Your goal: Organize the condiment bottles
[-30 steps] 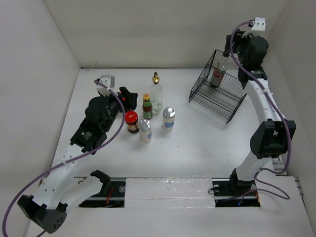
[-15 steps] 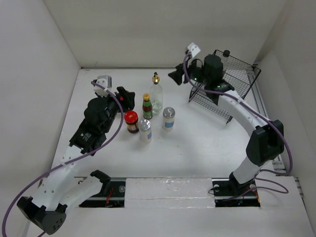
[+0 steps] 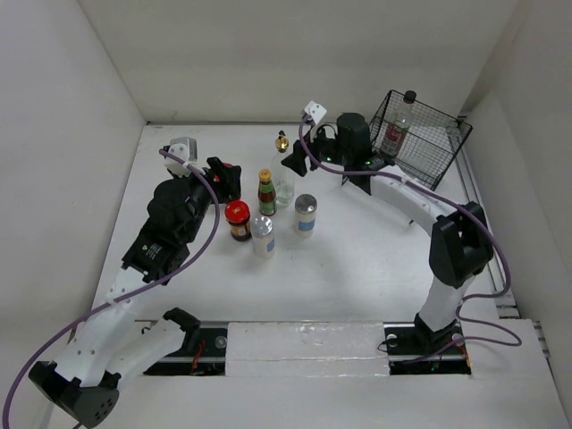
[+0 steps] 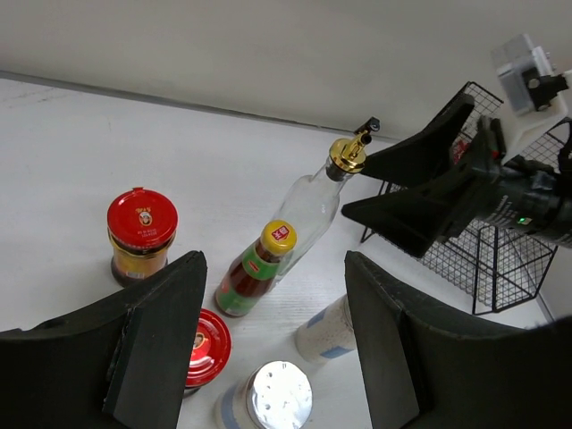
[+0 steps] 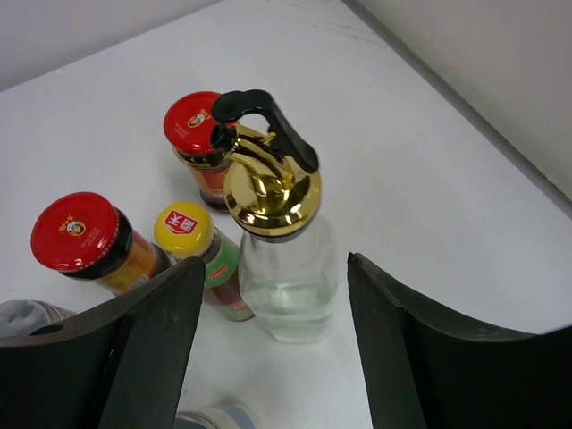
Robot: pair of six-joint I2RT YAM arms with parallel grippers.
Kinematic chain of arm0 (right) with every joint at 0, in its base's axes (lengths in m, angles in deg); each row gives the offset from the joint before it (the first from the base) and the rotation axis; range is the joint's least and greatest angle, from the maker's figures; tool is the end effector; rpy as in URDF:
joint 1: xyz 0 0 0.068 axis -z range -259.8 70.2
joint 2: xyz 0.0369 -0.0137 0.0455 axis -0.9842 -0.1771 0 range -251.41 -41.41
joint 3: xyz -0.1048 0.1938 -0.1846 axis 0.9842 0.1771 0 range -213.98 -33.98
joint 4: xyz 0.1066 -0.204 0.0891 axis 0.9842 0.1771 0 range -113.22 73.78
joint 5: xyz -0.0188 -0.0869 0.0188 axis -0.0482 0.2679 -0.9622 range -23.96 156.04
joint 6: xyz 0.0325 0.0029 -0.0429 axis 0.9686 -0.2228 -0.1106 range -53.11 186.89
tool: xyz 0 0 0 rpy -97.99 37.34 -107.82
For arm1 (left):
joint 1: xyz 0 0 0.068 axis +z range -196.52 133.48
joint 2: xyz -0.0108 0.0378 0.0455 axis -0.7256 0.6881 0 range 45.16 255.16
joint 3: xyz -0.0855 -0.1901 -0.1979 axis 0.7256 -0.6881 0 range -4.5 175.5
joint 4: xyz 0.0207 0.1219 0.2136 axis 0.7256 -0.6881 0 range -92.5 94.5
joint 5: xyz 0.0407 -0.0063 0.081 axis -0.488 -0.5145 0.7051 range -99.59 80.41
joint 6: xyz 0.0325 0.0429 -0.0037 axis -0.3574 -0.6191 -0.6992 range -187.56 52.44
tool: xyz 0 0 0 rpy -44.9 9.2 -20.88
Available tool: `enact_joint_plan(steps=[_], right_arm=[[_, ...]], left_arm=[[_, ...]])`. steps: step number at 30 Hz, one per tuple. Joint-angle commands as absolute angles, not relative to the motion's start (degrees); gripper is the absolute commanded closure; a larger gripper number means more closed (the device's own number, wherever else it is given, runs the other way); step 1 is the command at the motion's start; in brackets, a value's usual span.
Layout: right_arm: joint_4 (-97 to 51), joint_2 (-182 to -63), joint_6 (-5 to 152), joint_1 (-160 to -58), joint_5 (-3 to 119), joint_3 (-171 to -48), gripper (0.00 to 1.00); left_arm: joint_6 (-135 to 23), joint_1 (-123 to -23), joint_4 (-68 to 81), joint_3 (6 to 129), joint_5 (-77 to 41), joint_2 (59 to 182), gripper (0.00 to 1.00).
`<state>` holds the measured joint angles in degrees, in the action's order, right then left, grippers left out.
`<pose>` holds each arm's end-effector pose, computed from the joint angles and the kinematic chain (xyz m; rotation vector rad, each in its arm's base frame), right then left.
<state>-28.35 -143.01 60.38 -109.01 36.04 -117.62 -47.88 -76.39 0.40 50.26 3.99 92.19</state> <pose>0.3535 0.2180 0.3499 -0.9113 1.5835 0.7499 0.1405 -0.0710 0.4148 -0.0571 1.5299 -0.5139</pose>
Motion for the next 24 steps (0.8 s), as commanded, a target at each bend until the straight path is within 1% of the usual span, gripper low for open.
enact_joint_plan(steps=[1, 3, 7, 12, 14, 17, 20, 22, 23, 24], right_arm=[[-32.18, -144.32, 59.24, -111.35, 36.41, -121.87, 0.29], [-33.5, -144.85, 60.11, -111.97, 37.73, -121.87, 0.31], [-38.24, -145.99, 62.66, -112.5, 40.02, -121.87, 0.31], [-44.29, -148.01, 64.95, -112.5, 44.93, -120.73, 0.35], [-46.32, -148.54, 66.79, -112.5, 45.73, -119.42, 0.35], [-48.96, -149.77, 68.02, -112.5, 47.05, -118.89, 0.38], [-53.09, -150.3, 69.52, -112.5, 48.54, -118.01, 0.45], [-53.81, -150.82, 70.23, -113.02, 48.55, -117.3, 0.52], [-53.81, -150.83, 70.23, -113.02, 48.55, -117.83, 0.56], [-53.81, -150.83, 70.23, -113.02, 49.25, -117.83, 0.65]], left_arm=[[-47.43, -76.14, 2.83, 49.9, 3.5, 91.48, 0.41], [-47.43, -76.14, 3.35, 49.9, 3.5, 91.48, 0.41], [-47.43, -76.14, 3.36, 49.9, 2.89, 91.48, 0.41], [-47.43, -76.14, 3.36, 49.9, 2.89, 91.48, 0.41], [-47.43, -76.14, 3.36, 49.9, 2.89, 91.48, 0.41], [-47.43, -76.14, 3.36, 49.9, 2.89, 91.48, 0.41], [-47.43, -76.14, 3.36, 49.9, 2.36, 91.48, 0.41], [-47.43, -76.14, 3.36, 49.9, 2.36, 91.48, 0.41], [-47.43, -76.14, 3.36, 49.9, 2.36, 91.48, 0.41], [-47.43, -76.14, 3.36, 49.9, 2.36, 91.48, 0.41]])
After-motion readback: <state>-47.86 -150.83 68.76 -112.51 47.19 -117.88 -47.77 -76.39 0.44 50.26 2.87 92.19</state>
